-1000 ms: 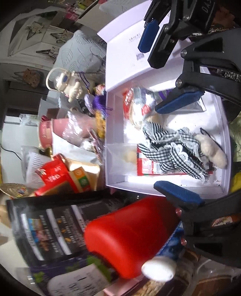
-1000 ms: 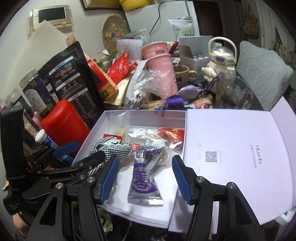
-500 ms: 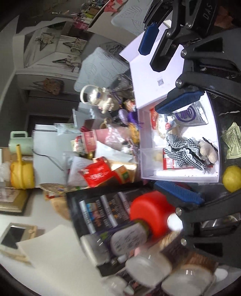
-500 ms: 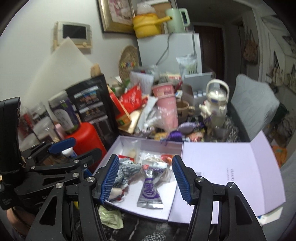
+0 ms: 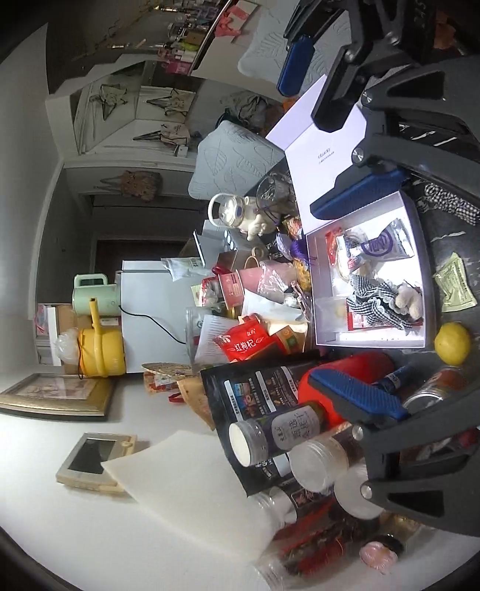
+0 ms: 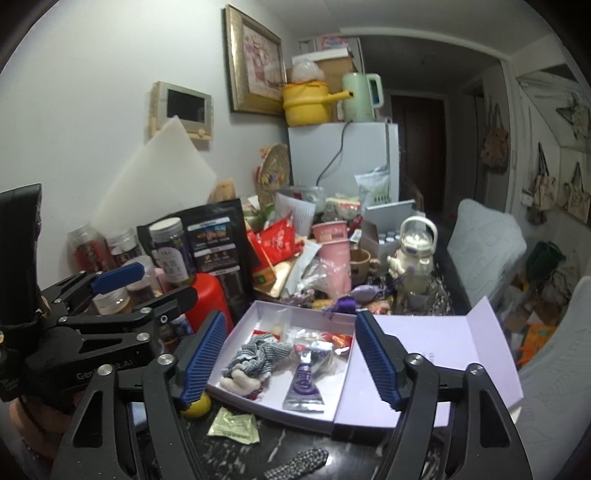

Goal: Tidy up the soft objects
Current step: 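Withdraw both tools from the box back over the table, then move the right tool toward the rolled gingham cloth on the table, then close the right tool on the gingham cloth while the left tool grasps the green sachet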

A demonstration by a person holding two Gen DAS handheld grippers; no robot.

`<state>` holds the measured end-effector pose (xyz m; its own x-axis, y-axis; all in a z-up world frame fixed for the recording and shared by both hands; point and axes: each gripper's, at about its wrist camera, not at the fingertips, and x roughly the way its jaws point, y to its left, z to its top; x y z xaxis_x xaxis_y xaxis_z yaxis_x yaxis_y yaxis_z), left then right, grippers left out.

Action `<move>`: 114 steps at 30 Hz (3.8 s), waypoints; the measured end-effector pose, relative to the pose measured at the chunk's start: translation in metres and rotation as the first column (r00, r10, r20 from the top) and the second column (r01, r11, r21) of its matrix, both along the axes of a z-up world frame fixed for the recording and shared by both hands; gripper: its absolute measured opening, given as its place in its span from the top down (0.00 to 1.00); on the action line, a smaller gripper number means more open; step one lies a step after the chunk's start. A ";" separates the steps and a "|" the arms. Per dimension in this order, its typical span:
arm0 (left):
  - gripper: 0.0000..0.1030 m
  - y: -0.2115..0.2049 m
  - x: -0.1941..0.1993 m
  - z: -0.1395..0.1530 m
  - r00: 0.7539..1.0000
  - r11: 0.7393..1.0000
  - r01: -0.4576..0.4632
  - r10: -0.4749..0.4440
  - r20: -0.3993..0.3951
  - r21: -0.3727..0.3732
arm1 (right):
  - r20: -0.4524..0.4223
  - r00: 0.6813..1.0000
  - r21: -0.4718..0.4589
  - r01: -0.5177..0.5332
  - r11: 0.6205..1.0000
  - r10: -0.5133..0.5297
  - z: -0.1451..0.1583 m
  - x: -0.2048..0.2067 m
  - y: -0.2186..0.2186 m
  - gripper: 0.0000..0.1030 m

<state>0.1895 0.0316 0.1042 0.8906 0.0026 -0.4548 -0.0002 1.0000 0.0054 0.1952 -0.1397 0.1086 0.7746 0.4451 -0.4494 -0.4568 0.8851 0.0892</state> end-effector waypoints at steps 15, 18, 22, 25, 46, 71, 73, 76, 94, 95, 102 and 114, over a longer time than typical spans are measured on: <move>0.19 -0.002 -0.063 0.007 0.999 0.999 0.051 -0.050 0.010 -0.015 | 0.050 0.998 0.032 0.036 0.999 -0.038 0.003 -0.080 -0.015 0.09; 0.19 -0.004 -0.074 0.002 0.999 0.999 0.053 -0.053 -0.006 0.011 | 0.039 0.998 0.031 0.041 0.999 -0.042 -0.003 -0.093 -0.017 0.09; 0.19 -0.002 -0.090 -0.003 0.998 0.998 0.062 -0.062 -0.009 0.033 | 0.041 0.996 0.031 0.073 0.997 -0.074 -0.010 -0.110 -0.021 0.09; 0.19 0.002 -0.100 -0.007 0.998 0.997 0.066 -0.065 -0.020 0.032 | 0.030 0.997 0.037 0.077 0.996 -0.078 -0.015 -0.121 -0.023 0.08; 0.19 0.013 -0.101 -0.083 0.968 0.990 0.105 -0.123 -0.218 -0.091 | -0.192 0.979 0.020 0.075 0.997 -0.070 -0.102 -0.127 -0.015 0.09; 0.19 0.000 -0.014 -0.175 0.897 0.986 0.053 -0.117 -0.426 -0.160 | -0.351 0.925 -0.097 0.117 0.988 -0.145 -0.178 -0.052 -0.023 0.11; 0.19 0.000 -0.007 -0.182 0.889 0.986 0.049 -0.117 -0.444 -0.162 | -0.364 0.921 -0.096 0.115 0.989 -0.142 -0.182 -0.045 -0.024 0.11; 0.19 0.001 0.001 -0.194 0.875 0.986 0.032 -0.107 -0.471 -0.165 | -0.389 0.910 -0.092 0.115 0.989 -0.142 -0.190 -0.034 -0.023 0.11; 0.19 0.016 0.019 -0.210 0.856 0.971 0.001 -0.124 -0.502 -0.238 | -0.498 0.856 -0.073 0.121 0.990 -0.141 -0.228 0.019 -0.006 0.52; 0.19 0.017 0.021 -0.211 0.856 0.971 -0.004 -0.122 -0.503 -0.241 | -0.490 0.860 -0.082 0.117 0.990 -0.143 -0.229 0.019 -0.007 0.58; 0.19 0.018 0.030 -0.224 0.844 0.968 -0.075 -0.066 -0.533 -0.240 | -0.505 0.854 -0.044 0.120 0.992 -0.125 -0.235 0.015 -0.026 0.65; 0.19 -0.009 0.045 -0.234 0.857 0.995 -0.072 0.025 -0.515 -0.072 | -0.501 0.851 -0.054 0.152 0.987 -0.158 -0.232 0.008 -0.040 0.65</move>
<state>0.2345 0.0228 -0.1301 0.5306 -0.0202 -0.8474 -0.0690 0.9954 -0.0670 0.2036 -0.1796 -0.1230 0.5002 0.3300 -0.8005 -0.2093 0.9432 0.2579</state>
